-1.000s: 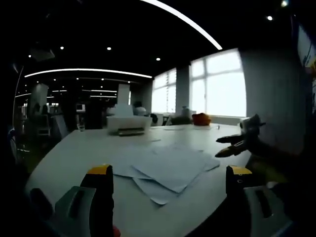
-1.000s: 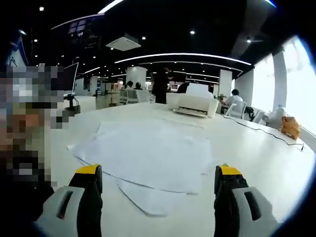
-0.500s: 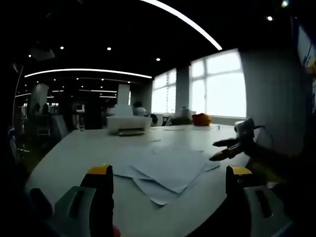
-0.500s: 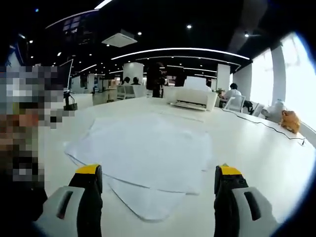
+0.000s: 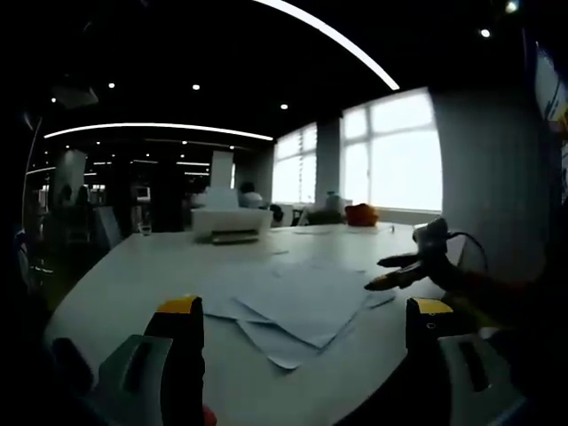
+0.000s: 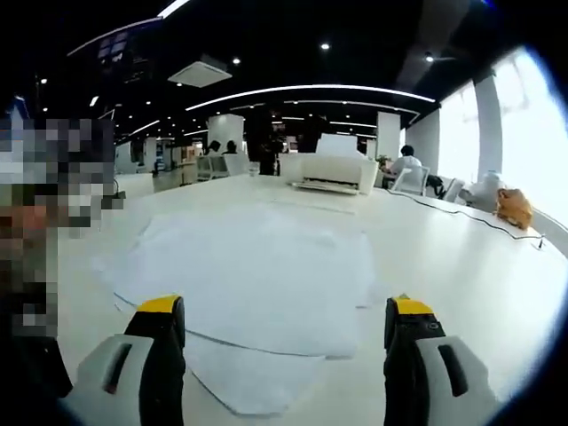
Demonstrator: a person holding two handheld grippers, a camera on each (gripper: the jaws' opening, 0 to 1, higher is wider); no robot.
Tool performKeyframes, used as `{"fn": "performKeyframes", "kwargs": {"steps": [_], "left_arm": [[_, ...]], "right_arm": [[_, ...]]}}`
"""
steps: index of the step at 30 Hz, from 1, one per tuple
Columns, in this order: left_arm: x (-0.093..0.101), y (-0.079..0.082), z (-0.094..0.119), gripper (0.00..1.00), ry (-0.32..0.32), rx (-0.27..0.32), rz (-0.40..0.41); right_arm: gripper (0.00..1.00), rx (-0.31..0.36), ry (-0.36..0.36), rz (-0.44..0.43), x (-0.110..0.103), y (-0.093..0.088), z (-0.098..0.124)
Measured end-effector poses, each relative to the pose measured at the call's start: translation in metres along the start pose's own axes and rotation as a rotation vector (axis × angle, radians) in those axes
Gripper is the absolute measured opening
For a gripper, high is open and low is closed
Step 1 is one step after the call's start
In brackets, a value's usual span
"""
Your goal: Organize the stack of printing papers by aligning and flattening the scattered papers on the table
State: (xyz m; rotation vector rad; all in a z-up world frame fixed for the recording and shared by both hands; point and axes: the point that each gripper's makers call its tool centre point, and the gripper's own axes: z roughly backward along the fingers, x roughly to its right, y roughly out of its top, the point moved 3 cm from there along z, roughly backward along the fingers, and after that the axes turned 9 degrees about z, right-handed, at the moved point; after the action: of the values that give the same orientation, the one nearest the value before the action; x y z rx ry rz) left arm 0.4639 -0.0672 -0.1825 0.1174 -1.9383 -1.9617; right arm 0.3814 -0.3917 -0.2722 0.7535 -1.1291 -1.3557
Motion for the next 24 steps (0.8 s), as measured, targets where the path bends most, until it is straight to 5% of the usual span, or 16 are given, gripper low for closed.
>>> {"fn": "performKeyframes", "kwargs": {"steps": [24], "left_arm": [[0.001,0.0,-0.001,0.97,0.003,-0.004,0.003]], "right_arm": [[0.83,-0.067,-0.043,-0.026,0.013,-0.025,-0.025]]}}
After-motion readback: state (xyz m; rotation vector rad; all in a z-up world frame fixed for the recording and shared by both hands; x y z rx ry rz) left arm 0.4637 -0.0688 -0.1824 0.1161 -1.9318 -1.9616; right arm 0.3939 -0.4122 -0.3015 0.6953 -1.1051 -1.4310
